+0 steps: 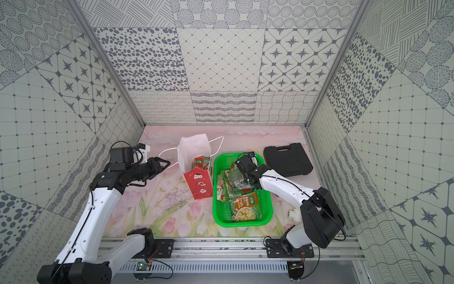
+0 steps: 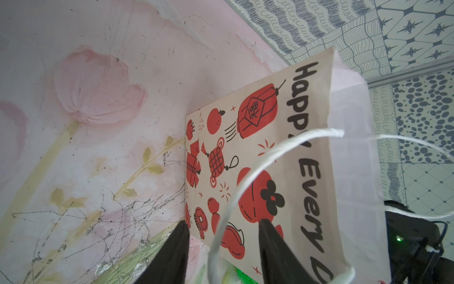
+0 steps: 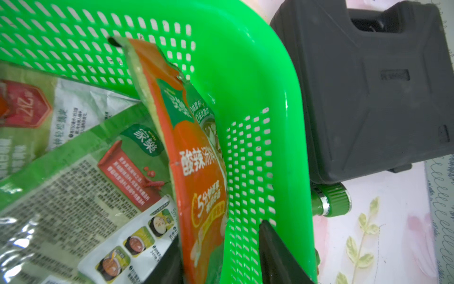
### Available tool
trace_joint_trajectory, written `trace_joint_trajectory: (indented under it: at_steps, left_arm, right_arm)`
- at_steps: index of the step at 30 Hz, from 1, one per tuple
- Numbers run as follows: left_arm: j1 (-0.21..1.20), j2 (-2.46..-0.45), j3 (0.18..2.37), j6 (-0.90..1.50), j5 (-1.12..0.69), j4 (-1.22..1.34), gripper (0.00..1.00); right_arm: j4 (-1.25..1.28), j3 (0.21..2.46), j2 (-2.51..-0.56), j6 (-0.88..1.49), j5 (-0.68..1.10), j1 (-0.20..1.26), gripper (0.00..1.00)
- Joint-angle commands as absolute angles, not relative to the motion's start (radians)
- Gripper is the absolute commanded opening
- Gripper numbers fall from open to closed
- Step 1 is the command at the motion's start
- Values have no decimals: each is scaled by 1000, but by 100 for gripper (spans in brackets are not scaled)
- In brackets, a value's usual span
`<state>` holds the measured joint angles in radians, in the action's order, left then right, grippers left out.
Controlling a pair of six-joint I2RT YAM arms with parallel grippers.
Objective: Place the condiment packets inside the bag
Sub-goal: Pick up the condiment packet from the storage box.
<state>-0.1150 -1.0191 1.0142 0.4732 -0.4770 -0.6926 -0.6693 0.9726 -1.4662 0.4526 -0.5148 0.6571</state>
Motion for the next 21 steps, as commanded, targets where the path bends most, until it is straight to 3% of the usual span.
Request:
trace_joint_trajectory:
  at_steps: [1,6,9,21]
  left_arm:
    - [-120,-1012,1014,474,-496,-687,50]
    - [-120,-1017,1013,474,-497,-687,50]
    - [-121,-1019,1013,475,-498,-686,50]
    - [-120,-1017,1013,475,-500,-686,50]
  right_arm:
    - [-606,952,-1447,397,-463,636,40]
    - [-580,945,-1415,380,-427,624,19]
    - [-581,946,-1364,374,-428,623,1]
    - [-603,1047,-1067,398,-414,624,0]
